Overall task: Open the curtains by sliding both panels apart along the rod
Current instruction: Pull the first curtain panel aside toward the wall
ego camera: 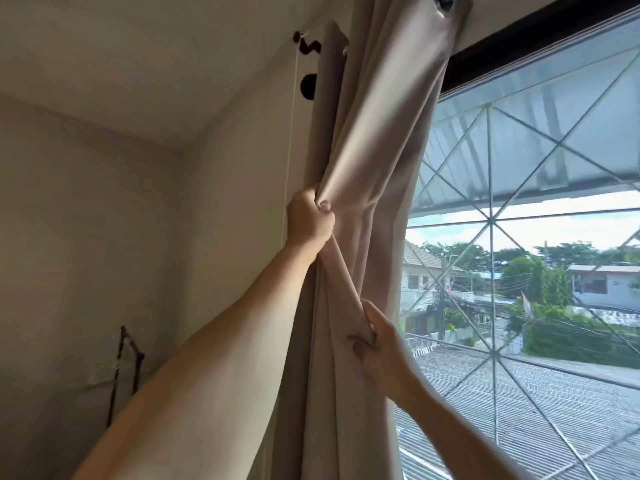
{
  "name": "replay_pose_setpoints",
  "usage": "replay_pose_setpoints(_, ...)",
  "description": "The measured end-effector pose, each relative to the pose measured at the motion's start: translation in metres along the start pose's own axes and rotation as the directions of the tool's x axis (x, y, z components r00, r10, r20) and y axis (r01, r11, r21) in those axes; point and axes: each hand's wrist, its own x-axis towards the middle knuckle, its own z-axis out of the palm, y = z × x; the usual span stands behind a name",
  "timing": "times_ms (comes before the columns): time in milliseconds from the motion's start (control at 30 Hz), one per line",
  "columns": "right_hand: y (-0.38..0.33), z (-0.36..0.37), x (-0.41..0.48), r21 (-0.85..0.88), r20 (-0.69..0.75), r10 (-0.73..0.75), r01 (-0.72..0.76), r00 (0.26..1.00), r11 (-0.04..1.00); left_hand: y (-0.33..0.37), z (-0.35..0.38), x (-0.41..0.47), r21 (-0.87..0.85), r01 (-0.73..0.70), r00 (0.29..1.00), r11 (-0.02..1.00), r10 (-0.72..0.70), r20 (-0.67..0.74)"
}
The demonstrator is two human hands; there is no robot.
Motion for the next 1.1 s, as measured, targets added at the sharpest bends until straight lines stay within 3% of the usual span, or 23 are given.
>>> replay_pose_setpoints(567, 0.032, 0.087, 0.065, -0.053, 0.025, 0.052, -0.051, 0.998, 0.997, -0.112, -0.004, 0.063, -0.019, 0.048, 0.998, 0.999, -0.048, -0.027)
replay_pose_setpoints(767, 0.047, 0.090, 0.061, -0.070, 0.040, 0.091, -0.089, 0.995, 0.994, -0.110, 0.001, 0.053, -0.033, 0.015, 1.000, 0.999, -0.014, 0.006)
replay_pose_setpoints(933, 0.054, 0.081, 0.046, -0.089, 0.063, 0.130, -0.124, 0.990, 0.988, -0.094, 0.006, 0.030, -0.157, 0.031, 0.997, 0.987, -0.019, 0.079)
replay_pose_setpoints(1100, 0.056, 0.064, 0.026, -0.120, 0.107, 0.156, -0.143, 0.982, 0.982, -0.079, 0.007, 0.004, -0.257, -0.042, 0.994, 0.966, 0.067, 0.091)
